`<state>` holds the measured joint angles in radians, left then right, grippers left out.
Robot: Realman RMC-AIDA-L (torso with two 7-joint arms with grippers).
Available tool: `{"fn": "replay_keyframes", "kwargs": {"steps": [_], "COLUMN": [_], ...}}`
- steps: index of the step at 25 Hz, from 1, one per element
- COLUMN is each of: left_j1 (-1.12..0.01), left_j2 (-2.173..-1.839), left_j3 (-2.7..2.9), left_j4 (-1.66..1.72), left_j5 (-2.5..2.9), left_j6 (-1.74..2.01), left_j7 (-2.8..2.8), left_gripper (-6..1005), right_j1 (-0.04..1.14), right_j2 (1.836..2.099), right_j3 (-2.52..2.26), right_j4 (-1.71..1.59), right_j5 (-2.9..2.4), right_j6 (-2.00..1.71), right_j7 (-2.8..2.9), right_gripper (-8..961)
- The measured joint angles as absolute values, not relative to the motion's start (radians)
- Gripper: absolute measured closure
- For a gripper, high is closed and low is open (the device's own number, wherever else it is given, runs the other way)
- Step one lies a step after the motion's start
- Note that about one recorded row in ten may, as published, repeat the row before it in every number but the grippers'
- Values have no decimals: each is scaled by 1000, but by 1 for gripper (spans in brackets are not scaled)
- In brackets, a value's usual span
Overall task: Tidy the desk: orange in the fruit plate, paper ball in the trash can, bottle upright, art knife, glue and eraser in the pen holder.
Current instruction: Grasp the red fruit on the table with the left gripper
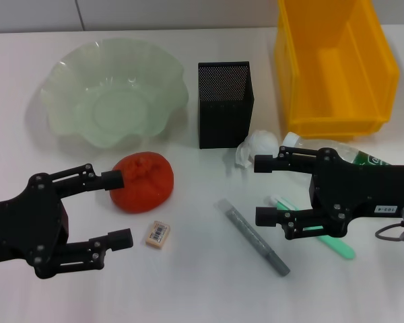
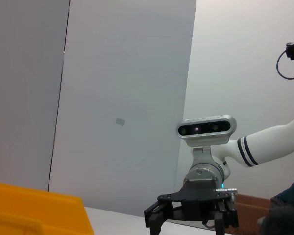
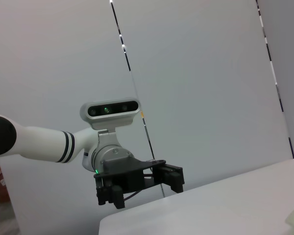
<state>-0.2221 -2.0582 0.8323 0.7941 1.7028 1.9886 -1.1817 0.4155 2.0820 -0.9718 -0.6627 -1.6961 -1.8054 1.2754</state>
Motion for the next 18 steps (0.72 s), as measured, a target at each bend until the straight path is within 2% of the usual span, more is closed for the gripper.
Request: {"fn": "replay_keyframes", "kwargs": {"steps": [18], "left_j1": [-244], "left_j2": [-2068], "left_j3": [818], "left_j4": [734], "left_j5": [1694], "left_j6": [1951], "left_j7": [-1091], "left_gripper": [219], "right_j1": [410], "right_j2": [2083], "right_j3": [-962], "right_j4": [-584], "right_j5": [-1688], "right_j6": [-1804], "right_j7": [1207], "right_gripper": [122]}}
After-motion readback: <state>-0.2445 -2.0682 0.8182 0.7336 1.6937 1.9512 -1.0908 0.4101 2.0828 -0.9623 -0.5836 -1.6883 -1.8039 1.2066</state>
